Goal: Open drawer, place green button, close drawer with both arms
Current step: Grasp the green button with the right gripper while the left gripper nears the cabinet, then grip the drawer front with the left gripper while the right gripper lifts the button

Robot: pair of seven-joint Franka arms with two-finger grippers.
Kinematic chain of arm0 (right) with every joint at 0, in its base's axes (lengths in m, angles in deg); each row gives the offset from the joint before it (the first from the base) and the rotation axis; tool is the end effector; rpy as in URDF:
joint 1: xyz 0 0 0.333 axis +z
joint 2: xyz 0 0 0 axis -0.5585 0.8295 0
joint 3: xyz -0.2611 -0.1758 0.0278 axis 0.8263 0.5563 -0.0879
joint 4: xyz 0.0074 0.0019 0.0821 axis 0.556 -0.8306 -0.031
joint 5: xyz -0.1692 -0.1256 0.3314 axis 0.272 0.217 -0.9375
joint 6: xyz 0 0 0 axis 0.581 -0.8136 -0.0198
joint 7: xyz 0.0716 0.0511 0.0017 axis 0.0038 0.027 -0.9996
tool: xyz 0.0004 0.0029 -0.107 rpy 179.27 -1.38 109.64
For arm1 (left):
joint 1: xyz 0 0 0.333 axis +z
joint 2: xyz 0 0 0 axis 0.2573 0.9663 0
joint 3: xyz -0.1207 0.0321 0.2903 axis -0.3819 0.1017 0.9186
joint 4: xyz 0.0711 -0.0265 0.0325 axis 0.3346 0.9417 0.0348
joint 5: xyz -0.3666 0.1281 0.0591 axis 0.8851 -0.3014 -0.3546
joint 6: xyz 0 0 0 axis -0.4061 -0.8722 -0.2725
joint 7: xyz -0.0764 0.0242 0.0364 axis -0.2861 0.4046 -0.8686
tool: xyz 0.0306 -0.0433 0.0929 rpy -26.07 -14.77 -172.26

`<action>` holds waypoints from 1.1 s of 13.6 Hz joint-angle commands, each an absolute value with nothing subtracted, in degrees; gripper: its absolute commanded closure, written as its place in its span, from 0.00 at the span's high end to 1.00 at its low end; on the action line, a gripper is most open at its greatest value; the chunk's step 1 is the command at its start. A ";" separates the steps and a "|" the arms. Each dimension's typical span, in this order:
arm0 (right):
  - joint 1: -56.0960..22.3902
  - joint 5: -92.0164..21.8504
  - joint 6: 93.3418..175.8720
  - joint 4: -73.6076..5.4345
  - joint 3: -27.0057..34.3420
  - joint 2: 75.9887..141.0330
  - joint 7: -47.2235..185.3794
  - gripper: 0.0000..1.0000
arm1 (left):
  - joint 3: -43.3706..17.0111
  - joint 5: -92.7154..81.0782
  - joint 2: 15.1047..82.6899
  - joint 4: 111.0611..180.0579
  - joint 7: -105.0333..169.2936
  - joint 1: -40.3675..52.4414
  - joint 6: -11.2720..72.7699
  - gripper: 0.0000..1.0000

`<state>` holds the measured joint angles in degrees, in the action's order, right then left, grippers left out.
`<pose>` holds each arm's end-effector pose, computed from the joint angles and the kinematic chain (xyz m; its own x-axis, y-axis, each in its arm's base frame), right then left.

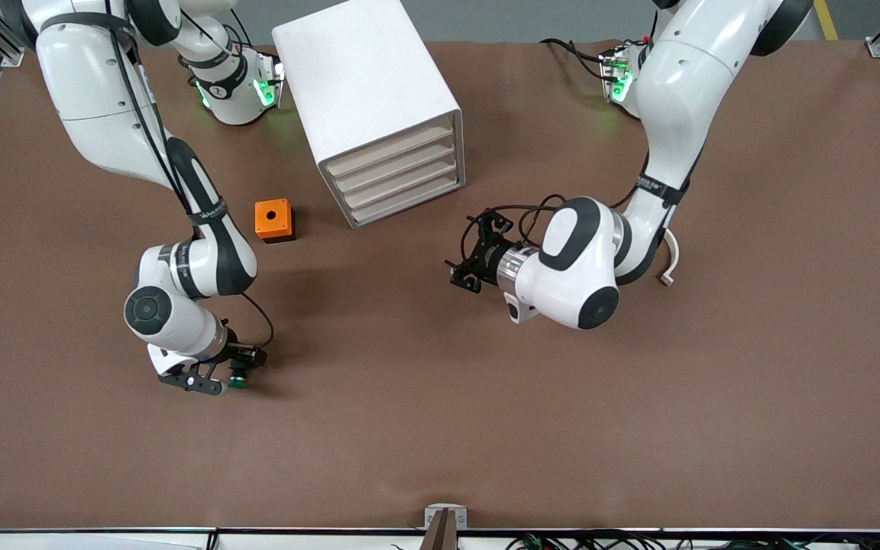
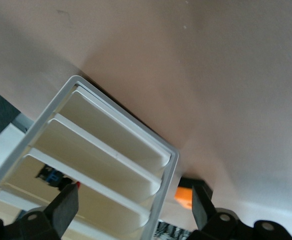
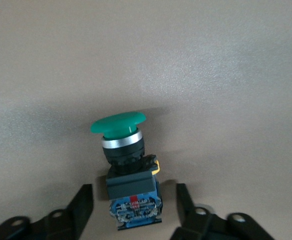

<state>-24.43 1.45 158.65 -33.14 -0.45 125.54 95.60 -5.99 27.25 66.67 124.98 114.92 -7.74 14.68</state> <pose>0.6676 0.0976 0.1817 0.9731 -0.2295 0.0203 -0.2296 -0.9733 0.0034 0.5681 -0.4166 0.2726 0.0449 0.7433 -0.6675 0.8171 -0.4118 -0.4036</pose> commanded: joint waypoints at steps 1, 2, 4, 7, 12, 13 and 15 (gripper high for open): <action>-23.67 1.67 158.12 -33.06 -0.20 125.56 96.17 0.51 | -5.58 27.73 69.41 122.23 121.72 -9.17 15.19 1.00; -23.58 1.67 158.12 -33.06 -0.20 125.56 96.26 0.39 | -5.66 27.99 70.11 122.22 123.57 -9.17 15.27 1.00; -23.58 1.67 158.03 -33.06 -0.20 125.56 96.70 0.07 | -6.28 28.69 72.22 121.44 128.22 -9.17 15.01 1.00; -23.75 1.67 157.94 -32.80 -0.20 125.13 95.82 0.00 | -6.28 33.51 75.38 120.48 132.80 -9.26 15.01 1.00; -23.93 1.67 151.27 -30.78 -0.20 122.76 95.91 0.00 | -6.37 37.91 79.43 118.62 141.33 -11.28 13.26 1.00; -23.93 1.59 150.83 -30.78 -0.20 122.23 95.99 0.00 | -6.37 38.71 79.96 118.62 142.65 -11.37 12.91 1.00; -23.84 1.41 148.81 -30.78 -0.20 120.48 96.43 0.00 | -6.37 39.15 80.75 118.71 144.85 -12.33 11.07 0.99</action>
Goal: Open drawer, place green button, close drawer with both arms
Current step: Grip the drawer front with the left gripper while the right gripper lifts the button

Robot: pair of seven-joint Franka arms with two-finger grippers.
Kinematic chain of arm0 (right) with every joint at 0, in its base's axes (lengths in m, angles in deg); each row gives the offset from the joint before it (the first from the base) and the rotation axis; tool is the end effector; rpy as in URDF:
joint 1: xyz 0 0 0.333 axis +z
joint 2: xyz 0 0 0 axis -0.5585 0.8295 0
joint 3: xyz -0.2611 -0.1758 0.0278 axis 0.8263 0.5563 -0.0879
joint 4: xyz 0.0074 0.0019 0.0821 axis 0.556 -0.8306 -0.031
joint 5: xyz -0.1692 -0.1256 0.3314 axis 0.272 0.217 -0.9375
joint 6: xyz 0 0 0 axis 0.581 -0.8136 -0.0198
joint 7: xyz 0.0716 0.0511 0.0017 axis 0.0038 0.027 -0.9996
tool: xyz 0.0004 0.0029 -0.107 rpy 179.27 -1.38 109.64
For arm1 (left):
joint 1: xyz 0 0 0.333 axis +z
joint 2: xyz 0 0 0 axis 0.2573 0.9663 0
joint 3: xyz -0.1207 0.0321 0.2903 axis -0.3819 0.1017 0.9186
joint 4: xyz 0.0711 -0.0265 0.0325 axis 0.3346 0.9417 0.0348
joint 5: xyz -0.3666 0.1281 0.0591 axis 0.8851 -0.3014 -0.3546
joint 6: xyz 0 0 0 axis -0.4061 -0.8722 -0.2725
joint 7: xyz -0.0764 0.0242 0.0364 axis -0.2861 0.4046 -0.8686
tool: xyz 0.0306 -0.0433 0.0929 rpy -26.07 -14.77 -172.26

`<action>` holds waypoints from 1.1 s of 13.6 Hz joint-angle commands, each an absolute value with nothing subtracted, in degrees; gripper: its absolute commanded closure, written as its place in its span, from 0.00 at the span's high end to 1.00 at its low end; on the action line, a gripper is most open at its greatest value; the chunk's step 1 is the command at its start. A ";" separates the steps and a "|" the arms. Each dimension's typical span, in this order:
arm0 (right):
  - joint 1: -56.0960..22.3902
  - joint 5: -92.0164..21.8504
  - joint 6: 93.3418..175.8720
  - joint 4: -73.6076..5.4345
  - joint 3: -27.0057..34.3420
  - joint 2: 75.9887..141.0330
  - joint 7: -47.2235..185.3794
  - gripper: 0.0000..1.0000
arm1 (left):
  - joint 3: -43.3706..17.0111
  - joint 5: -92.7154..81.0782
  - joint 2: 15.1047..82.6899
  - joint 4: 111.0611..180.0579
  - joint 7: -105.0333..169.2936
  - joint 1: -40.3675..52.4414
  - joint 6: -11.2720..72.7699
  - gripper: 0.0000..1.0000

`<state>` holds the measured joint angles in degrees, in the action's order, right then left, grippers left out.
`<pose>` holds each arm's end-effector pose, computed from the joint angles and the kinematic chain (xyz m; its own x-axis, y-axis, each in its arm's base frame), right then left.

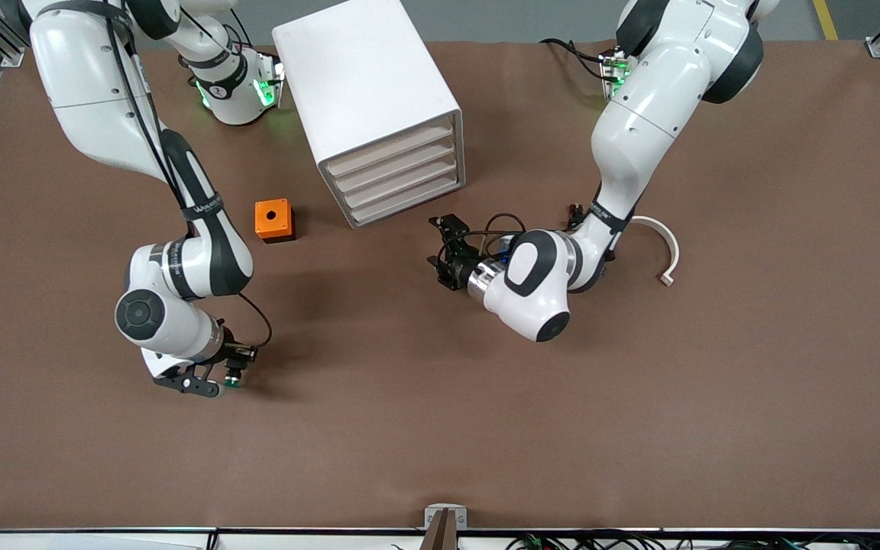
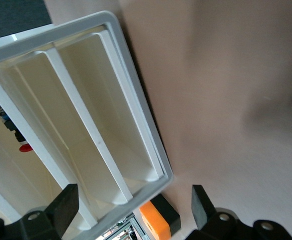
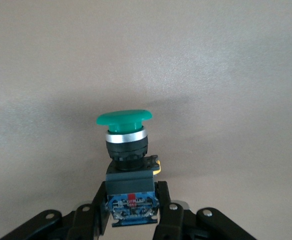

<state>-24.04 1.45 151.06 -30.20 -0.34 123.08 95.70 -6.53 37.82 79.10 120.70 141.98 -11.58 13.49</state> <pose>0.6751 0.1026 0.2205 0.9739 -0.2266 -0.0153 -0.2263 -0.9739 0.0173 0.5307 -0.4661 0.1669 -0.4546 0.8071 -0.3766 0.5666 -0.0642 -0.8215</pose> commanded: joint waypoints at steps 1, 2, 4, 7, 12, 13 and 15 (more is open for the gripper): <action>-23.84 1.24 147.50 -30.78 -0.20 119.60 96.61 0.00 | -6.45 40.11 81.10 118.88 145.47 -13.20 9.75 0.99; -23.93 1.06 145.39 -30.78 -0.20 118.72 96.96 0.00 | -6.46 40.82 81.72 118.97 146.26 -13.56 8.35 0.99; -24.11 0.97 143.18 -30.86 -0.20 116.61 96.96 0.00 | -6.46 42.05 82.34 119.23 148.01 -14.00 6.58 0.98; -24.11 0.88 141.42 -31.30 -0.20 114.94 97.14 0.00 | -6.46 42.58 82.95 119.76 150.04 -15.06 4.82 0.80; -23.76 0.88 139.48 -31.66 -0.29 113.26 101.53 0.00 | -6.46 43.99 84.45 119.76 152.95 -16.46 1.66 0.49; -23.76 0.88 139.57 -31.92 -0.29 113.26 101.53 0.00 | -6.46 44.08 84.45 119.76 152.95 -16.64 1.13 0.49; -23.76 0.80 139.57 -32.01 -0.37 113.08 101.71 0.00 | -6.46 44.16 84.89 120.11 153.21 -16.82 0.60 0.48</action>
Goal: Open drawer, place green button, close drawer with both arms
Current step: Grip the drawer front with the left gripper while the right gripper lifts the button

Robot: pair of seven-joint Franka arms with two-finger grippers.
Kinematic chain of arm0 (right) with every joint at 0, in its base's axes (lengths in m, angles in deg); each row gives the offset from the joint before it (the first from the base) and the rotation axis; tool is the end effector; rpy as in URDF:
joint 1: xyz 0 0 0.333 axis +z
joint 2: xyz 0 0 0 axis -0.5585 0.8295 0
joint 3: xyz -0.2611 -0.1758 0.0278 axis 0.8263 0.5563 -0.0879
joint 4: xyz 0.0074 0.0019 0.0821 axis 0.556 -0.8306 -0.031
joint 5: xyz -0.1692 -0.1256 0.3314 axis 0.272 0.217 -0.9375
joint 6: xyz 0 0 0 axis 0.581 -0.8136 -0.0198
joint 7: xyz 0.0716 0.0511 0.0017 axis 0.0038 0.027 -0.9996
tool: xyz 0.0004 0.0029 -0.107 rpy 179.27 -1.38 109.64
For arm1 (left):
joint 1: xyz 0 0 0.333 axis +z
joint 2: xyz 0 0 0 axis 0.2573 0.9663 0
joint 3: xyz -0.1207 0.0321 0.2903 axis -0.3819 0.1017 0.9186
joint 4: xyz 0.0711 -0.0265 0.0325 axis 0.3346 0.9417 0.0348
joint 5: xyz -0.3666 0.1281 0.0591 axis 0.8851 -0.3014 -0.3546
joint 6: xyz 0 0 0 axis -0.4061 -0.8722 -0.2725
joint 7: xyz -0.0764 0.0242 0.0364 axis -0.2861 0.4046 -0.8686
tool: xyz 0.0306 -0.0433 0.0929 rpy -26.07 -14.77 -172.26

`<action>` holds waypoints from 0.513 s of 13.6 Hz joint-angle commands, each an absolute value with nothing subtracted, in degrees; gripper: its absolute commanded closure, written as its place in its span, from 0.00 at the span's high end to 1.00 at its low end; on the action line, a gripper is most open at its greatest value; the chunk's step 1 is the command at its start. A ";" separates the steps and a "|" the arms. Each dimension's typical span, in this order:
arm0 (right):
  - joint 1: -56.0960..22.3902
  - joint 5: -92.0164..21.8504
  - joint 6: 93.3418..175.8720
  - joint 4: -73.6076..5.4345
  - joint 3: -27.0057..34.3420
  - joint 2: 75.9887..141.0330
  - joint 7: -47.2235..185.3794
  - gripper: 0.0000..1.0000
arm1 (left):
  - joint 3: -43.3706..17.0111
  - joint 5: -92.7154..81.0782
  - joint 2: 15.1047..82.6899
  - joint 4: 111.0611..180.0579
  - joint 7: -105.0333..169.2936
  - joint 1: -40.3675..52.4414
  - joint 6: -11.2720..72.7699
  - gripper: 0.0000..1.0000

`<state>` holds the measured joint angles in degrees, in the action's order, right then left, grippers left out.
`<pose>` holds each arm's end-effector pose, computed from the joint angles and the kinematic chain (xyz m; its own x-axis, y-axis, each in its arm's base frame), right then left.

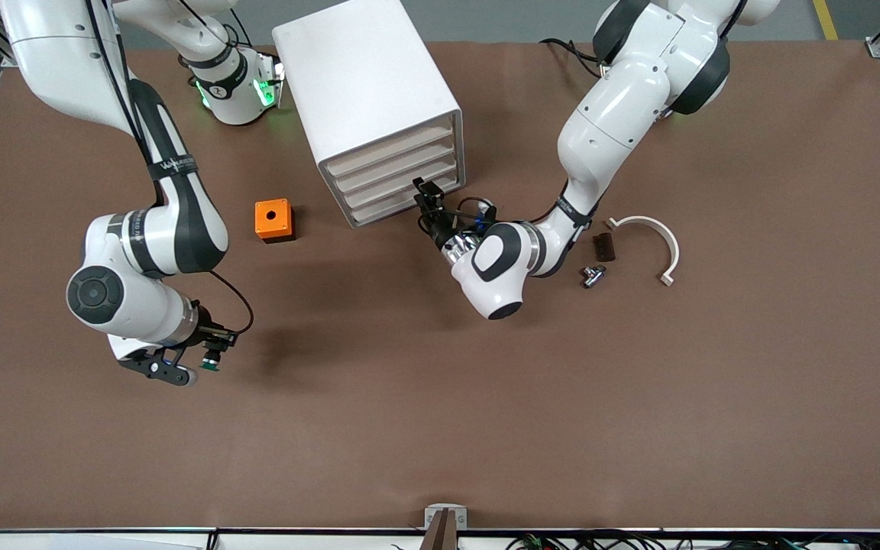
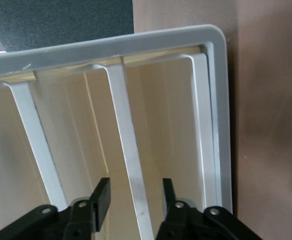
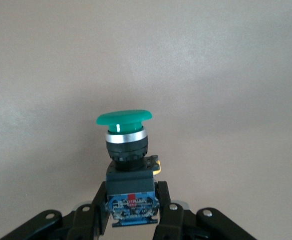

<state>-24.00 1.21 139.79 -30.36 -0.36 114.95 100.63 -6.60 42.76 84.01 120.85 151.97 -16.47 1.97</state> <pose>0.6628 0.1018 0.2992 0.9475 -0.3124 -0.0684 -0.3104 -0.9498 0.0379 0.4490 -0.5053 0.1234 -0.4503 0.8829 -0.1328 0.2399 -0.0237 -0.9705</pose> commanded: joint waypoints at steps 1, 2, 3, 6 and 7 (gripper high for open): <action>-23.67 0.80 139.49 -32.09 -0.37 113.00 102.14 0.00 | -6.46 44.86 85.24 120.11 153.21 -17.17 0.16 0.48; -23.67 0.80 139.48 -32.18 -0.37 112.47 103.10 0.00 | -6.46 45.30 85.50 120.11 153.30 -17.34 -0.54 0.48; -23.32 0.80 139.48 -32.62 -0.46 112.21 103.90 0.00 | -6.46 45.39 85.85 120.20 154.08 -17.95 -0.81 0.47; -22.53 0.80 139.48 -33.23 -0.46 111.59 105.74 0.00 | -6.46 45.39 86.64 120.20 154.79 -18.66 -1.42 0.38; -22.18 0.80 139.48 -33.50 -0.46 111.15 106.45 0.00 | -6.46 45.39 86.99 120.20 154.79 -19.10 -1.68 0.34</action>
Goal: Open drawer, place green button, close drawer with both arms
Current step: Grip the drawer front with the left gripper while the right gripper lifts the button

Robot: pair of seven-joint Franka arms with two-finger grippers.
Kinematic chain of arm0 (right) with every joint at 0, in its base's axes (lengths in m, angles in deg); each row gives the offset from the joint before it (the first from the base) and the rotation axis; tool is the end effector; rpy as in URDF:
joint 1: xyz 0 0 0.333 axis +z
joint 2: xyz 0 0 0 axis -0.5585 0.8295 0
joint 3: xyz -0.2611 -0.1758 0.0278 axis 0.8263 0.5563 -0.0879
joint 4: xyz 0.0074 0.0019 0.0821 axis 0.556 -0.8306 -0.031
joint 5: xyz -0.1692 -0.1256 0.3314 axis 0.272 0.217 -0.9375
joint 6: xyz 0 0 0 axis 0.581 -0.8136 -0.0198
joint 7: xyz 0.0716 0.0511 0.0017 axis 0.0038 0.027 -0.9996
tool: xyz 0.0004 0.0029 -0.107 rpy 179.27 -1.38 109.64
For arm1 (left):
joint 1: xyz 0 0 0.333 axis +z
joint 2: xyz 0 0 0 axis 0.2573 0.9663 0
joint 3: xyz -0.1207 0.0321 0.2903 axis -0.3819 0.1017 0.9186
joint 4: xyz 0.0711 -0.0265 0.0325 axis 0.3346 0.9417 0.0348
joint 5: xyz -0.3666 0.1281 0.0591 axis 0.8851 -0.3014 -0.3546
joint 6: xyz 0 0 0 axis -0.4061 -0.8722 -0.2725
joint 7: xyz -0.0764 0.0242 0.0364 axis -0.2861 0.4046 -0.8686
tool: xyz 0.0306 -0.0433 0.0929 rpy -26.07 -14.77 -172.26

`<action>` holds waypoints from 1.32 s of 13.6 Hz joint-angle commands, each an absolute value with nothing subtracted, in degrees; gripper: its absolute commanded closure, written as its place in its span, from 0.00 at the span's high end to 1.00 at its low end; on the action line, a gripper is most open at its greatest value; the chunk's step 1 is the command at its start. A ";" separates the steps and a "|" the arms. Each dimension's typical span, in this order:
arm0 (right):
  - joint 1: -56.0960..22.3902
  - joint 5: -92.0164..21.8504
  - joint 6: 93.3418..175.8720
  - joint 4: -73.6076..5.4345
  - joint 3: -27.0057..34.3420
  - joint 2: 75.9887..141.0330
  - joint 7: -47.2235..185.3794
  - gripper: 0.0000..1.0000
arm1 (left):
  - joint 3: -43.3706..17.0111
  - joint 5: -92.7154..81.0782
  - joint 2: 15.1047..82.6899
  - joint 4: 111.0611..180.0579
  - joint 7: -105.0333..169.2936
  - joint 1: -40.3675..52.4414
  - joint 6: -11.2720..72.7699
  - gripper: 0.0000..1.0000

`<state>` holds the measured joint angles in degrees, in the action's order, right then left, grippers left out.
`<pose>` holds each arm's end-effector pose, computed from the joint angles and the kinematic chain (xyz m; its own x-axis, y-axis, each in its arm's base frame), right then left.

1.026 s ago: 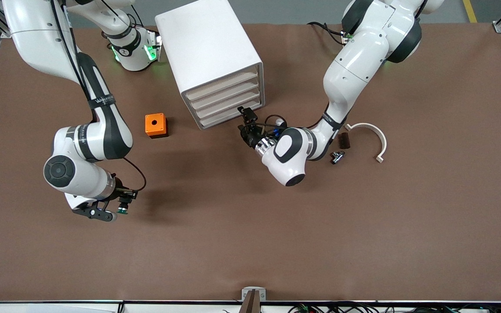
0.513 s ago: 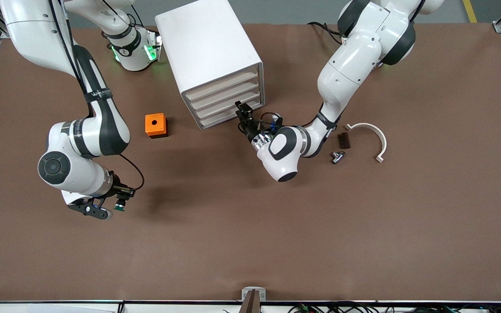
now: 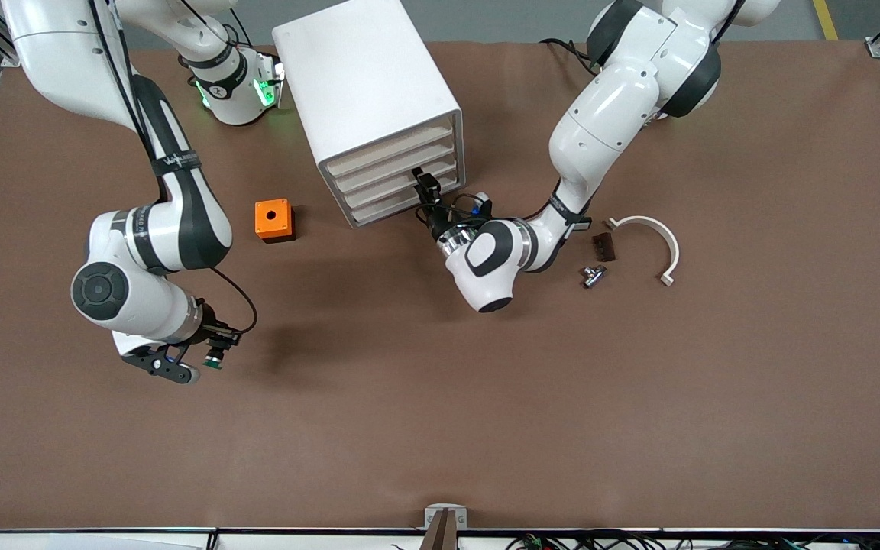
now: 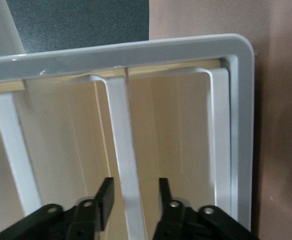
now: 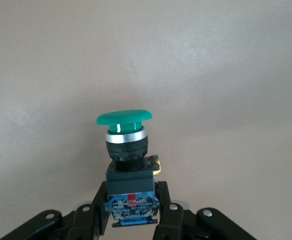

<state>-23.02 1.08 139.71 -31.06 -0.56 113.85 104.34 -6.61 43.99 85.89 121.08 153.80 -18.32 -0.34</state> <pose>0.6578 0.1148 0.3065 0.9325 -0.3555 -0.0631 -0.3539 -0.9346 0.0360 0.4209 -0.5159 0.1051 -0.4236 0.9031 -0.0702 0.1561 -0.0035 -0.9877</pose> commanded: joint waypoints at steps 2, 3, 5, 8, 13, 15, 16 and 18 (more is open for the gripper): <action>-21.47 0.80 139.48 -34.11 -0.46 110.63 108.11 0.00 | -6.46 45.48 86.91 120.81 155.05 -19.19 -2.21 0.25; -20.95 0.80 139.57 -34.29 -0.46 110.36 108.82 0.00 | -6.46 45.48 86.91 120.82 156.62 -19.19 -2.21 0.22; -20.16 0.71 139.49 -34.38 -0.55 110.01 110.66 0.00 | -6.46 45.39 86.91 120.91 157.78 -19.45 -2.56 0.17; -18.40 0.71 139.05 -34.38 -0.73 108.78 114.70 0.00 | -6.46 45.39 86.82 120.91 158.13 -19.45 -3.53 0.10; -14.36 0.62 138.52 -34.47 -0.90 107.81 122.00 0.00 | -6.37 45.48 86.73 120.56 158.22 -18.23 -3.53 0.09; -12.95 0.53 138.69 -35.17 -0.90 107.64 124.55 0.00 | -6.28 46.36 86.73 120.55 158.22 -16.74 -3.53 0.09; -12.25 -1.29 138.69 -35.26 -0.90 107.63 125.60 0.00 | -6.11 46.45 86.65 120.55 158.31 -16.21 -3.53 0.09; -11.54 -4.47 139.48 -36.22 -0.81 107.55 126.67 0.00 | -6.10 46.36 86.65 120.47 158.83 -14.63 -3.53 0.09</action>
